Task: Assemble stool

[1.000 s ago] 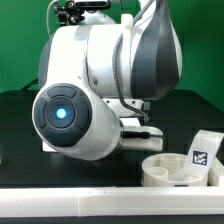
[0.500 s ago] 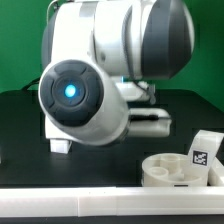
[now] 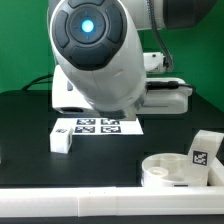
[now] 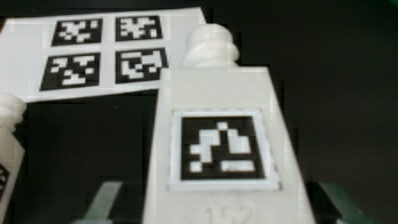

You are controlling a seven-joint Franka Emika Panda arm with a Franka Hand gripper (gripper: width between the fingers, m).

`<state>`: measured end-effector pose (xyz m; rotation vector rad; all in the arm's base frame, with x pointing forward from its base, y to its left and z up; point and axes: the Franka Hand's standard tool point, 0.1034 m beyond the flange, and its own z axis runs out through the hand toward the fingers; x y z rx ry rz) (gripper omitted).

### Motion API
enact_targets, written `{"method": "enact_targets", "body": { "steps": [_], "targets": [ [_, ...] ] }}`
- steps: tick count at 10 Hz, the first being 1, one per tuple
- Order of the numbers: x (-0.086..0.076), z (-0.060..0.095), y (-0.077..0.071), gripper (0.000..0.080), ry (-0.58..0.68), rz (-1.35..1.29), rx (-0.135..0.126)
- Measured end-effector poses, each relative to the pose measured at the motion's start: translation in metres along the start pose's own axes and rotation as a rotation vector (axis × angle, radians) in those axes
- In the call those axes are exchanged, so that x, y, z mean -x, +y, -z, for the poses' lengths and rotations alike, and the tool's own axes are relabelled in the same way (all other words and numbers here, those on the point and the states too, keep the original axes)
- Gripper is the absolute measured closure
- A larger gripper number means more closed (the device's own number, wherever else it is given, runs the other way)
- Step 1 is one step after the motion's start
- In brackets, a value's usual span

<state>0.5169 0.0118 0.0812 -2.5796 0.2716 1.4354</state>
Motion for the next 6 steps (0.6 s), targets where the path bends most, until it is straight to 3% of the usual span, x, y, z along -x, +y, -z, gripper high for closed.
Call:
{"method": "enact_targets", "body": {
  "steps": [1, 2, 4, 6],
  "targets": [
    [-0.004, 0.002, -0.001, 0.0462, 0.02, 0.0, 0.0],
    [-0.015, 0.012, -0.004, 0.0462, 0.144, 0.007, -0.005],
    [-0.009, 0.019, -0.006, 0.0462, 0.251, 0.022, -0.013],
    [-0.016, 0.049, -0.011, 0.0462, 0.441, 0.078, -0.012]
  ]
}}
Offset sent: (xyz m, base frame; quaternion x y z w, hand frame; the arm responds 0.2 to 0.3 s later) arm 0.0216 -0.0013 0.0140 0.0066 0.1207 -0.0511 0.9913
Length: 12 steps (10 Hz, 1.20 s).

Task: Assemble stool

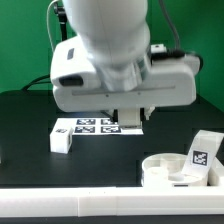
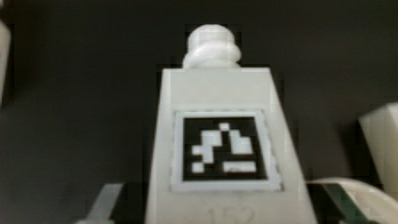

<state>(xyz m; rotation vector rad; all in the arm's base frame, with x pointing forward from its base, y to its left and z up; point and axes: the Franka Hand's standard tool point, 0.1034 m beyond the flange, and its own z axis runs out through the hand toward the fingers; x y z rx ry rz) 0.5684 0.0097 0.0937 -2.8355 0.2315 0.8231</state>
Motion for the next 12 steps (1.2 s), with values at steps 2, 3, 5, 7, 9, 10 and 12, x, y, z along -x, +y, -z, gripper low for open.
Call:
{"method": "enact_targets", "body": {
  "steps": [2, 3, 5, 7, 9, 10, 12],
  "targets": [
    [-0.008, 0.012, 0.0, 0.0462, 0.156, 0.0, 0.001],
    [-0.008, 0.011, 0.0, 0.0461, 0.229, -0.001, 0.004],
    [-0.016, 0.015, 0.001, 0.0461, 0.375, -0.002, 0.011],
    [-0.017, 0.023, -0.001, 0.0461, 0.495, 0.017, 0.029],
    [-0.021, 0.049, -0.013, 0.0461, 0.663, 0.038, 0.037],
    [-0.021, 0.052, -0.016, 0.0461, 0.7, 0.042, 0.038],
    [-0.029, 0.055, -0.012, 0.0461, 0.881, 0.041, 0.054]
  ]
}}
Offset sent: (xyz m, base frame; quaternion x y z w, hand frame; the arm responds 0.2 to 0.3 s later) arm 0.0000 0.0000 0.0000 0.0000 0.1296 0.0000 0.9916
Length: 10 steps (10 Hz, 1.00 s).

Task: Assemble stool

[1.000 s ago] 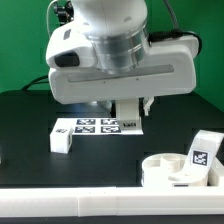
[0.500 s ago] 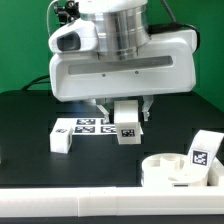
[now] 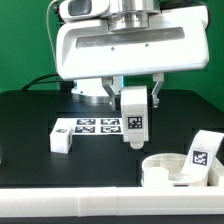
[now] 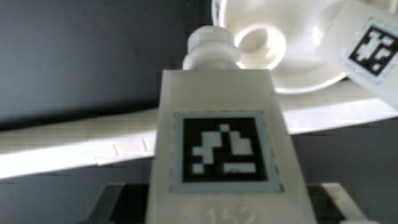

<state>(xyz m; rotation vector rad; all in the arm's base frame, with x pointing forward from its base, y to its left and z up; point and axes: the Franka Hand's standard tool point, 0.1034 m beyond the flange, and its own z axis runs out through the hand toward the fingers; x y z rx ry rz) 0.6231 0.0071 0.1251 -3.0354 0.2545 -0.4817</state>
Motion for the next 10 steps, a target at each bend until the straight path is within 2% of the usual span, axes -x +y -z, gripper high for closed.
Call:
{"method": "enact_targets", "body": {
  "steps": [1, 2, 3, 4, 6, 10],
  "targets": [
    [0.0, -0.001, -0.001, 0.0461, 0.073, 0.011, 0.008],
    [0.006, -0.008, -0.008, 0.0461, 0.131, 0.048, 0.017],
    [0.008, -0.012, -0.015, 0.0461, 0.1, 0.063, 0.013],
    [0.003, -0.011, -0.022, 0.0461, 0.106, 0.072, 0.007],
    [0.001, -0.016, -0.031, 0.0461, 0.105, 0.094, 0.003],
    [0.004, -0.021, -0.032, 0.0461, 0.098, 0.095, 0.004]
  ]
}}
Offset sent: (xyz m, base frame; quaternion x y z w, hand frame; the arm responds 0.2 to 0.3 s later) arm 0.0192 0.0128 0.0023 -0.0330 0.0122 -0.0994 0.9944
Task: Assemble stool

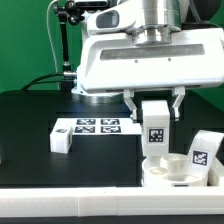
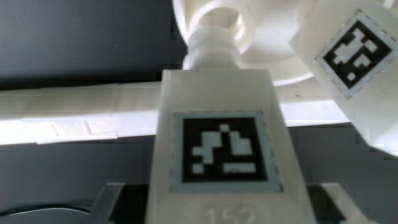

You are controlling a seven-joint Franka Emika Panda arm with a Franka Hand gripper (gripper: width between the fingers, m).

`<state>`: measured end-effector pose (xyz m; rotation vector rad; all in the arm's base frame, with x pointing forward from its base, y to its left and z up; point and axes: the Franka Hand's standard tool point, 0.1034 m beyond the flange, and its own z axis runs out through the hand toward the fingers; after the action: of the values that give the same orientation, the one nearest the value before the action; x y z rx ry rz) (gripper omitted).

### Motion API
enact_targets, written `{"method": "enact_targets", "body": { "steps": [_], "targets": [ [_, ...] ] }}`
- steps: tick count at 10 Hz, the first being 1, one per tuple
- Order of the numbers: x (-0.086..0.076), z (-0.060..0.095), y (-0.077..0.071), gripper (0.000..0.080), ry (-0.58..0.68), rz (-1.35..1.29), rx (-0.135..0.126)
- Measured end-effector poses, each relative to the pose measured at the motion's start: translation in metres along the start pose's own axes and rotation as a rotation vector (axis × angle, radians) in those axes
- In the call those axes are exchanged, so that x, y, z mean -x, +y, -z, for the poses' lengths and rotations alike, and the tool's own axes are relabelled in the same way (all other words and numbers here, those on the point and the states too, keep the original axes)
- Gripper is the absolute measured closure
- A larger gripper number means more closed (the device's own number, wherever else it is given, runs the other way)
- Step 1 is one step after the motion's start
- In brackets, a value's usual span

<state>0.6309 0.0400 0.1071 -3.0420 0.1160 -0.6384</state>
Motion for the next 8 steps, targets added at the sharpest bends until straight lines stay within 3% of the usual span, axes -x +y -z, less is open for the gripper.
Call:
{"method": "enact_targets", "body": {
  "steps": [8],
  "targets": [
    [0.01, -0.017, -0.002, 0.0461, -0.011, 0.01, 0.007]
  ]
}}
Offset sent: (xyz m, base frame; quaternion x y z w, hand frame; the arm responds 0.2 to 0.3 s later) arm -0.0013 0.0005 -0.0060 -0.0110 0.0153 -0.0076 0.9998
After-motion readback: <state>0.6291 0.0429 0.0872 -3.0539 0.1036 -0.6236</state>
